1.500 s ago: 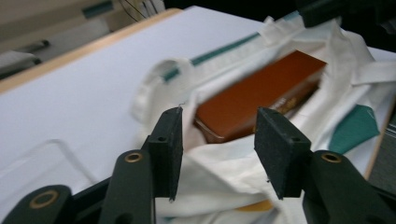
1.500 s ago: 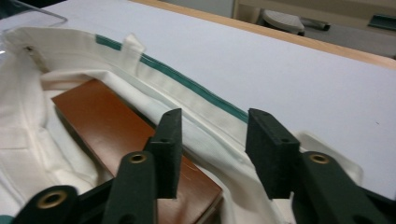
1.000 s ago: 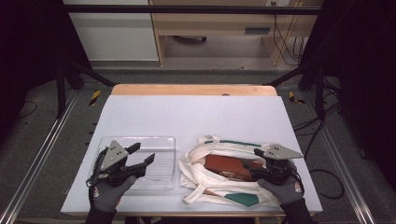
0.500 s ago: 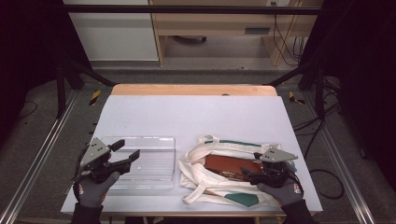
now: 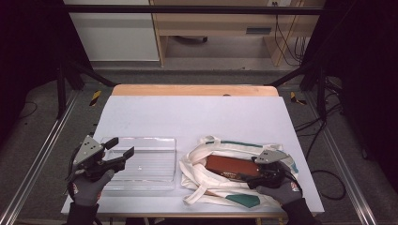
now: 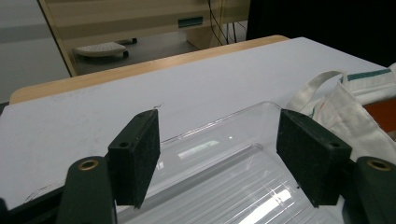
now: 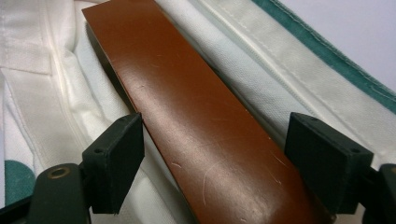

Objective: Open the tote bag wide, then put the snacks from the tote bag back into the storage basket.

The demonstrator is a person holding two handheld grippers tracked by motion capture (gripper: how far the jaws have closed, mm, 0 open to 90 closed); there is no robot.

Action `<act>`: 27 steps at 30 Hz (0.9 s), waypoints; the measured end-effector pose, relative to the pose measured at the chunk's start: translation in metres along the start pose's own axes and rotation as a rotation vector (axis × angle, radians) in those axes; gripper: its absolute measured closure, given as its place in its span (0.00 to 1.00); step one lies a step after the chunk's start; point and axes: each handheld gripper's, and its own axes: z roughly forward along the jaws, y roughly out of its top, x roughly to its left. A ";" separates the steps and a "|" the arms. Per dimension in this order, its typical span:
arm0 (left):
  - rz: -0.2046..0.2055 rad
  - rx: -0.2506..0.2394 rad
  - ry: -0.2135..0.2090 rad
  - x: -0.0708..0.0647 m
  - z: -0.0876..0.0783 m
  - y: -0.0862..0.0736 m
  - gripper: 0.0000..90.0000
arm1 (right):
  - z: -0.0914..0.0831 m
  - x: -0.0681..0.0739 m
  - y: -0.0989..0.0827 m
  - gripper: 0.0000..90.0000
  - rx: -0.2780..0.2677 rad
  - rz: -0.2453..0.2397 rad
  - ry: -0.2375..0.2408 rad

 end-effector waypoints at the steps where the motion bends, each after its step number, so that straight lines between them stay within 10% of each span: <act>1: -0.002 0.001 0.003 0.001 -0.001 0.000 0.33 | 0.001 0.000 0.000 0.22 0.002 0.001 0.008; 18: -0.014 -0.013 0.035 0.013 -0.007 0.002 0.32 | -0.004 0.005 0.008 0.34 0.106 -0.104 0.009; 27: -0.015 -0.006 0.054 0.017 -0.007 0.001 0.32 | -0.022 0.008 0.022 0.42 0.069 -0.058 0.043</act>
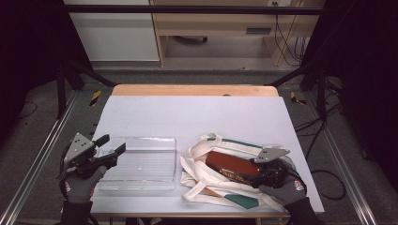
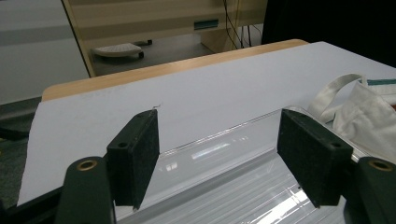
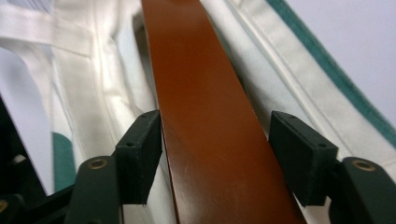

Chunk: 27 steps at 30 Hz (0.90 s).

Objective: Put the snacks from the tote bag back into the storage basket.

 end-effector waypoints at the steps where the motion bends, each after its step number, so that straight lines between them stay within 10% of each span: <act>1: -0.002 -0.002 0.000 0.000 0.000 0.000 0.32 | -0.007 0.002 0.004 0.45 -0.017 0.019 0.025; 20: 0.002 -0.030 0.007 0.006 -0.009 0.003 0.32 | -0.002 0.007 0.012 0.35 -0.047 0.010 0.037; 23: 0.002 -0.070 -0.081 0.008 -0.007 0.005 0.31 | 0.009 0.006 0.016 0.33 -0.009 0.013 0.052; 27: 0.006 -0.047 -0.057 0.010 -0.006 0.003 0.31 | 0.019 0.005 0.017 0.33 0.030 0.020 0.064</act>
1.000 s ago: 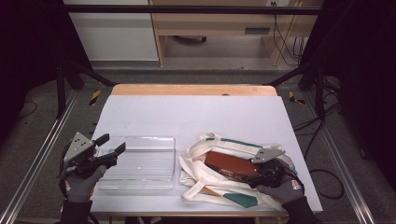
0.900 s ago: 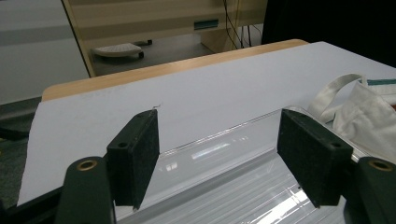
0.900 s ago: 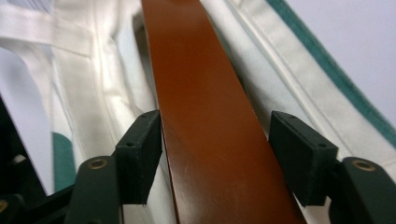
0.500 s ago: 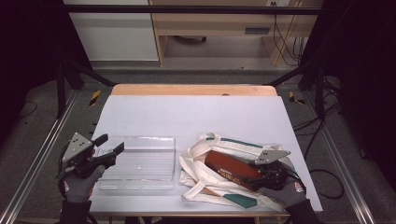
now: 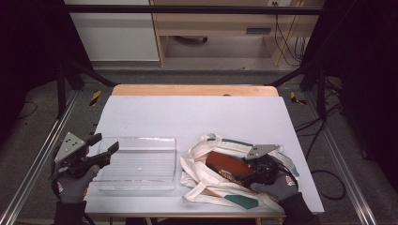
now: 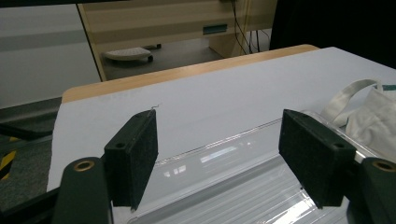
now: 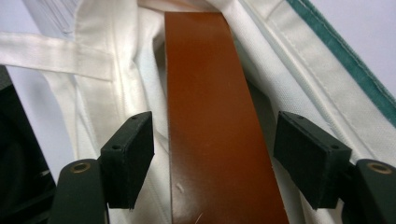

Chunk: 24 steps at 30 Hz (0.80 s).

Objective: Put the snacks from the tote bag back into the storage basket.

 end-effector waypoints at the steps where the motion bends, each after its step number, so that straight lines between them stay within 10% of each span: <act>1: 0.000 0.000 0.000 0.000 0.000 0.000 0.31 | 0.000 0.000 0.000 0.33 0.000 0.000 0.000; 4: -0.006 0.043 0.109 0.002 -0.005 -0.001 0.31 | 0.007 -0.001 -0.001 0.34 0.032 0.003 0.014; 24: -0.009 0.053 0.110 0.003 -0.003 -0.003 0.31 | 0.017 -0.006 -0.001 0.47 0.109 0.016 0.059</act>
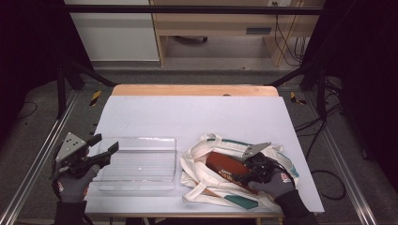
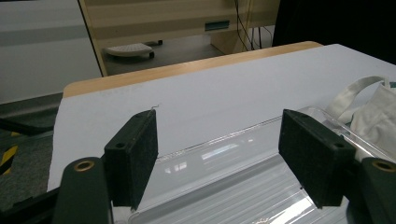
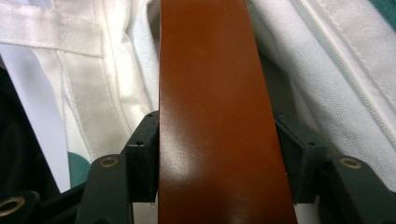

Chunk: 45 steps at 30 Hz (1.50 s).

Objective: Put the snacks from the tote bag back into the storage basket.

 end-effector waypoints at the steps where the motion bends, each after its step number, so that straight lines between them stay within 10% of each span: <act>1: 0.000 0.001 0.000 0.000 0.000 0.000 0.31 | 0.000 0.000 0.000 0.47 0.001 -0.003 -0.002; 22: -0.008 -0.006 -0.001 0.001 -0.001 0.000 0.31 | -0.032 0.007 -0.003 0.48 -0.052 -0.041 -0.009; 31: -0.011 -0.006 0.004 0.003 -0.003 0.000 0.31 | -0.067 0.013 -0.001 0.48 -0.176 -0.065 -0.006; 45: -0.024 -0.014 0.012 0.009 -0.006 0.000 0.31 | -0.072 0.029 0.040 0.48 -0.251 -0.159 0.051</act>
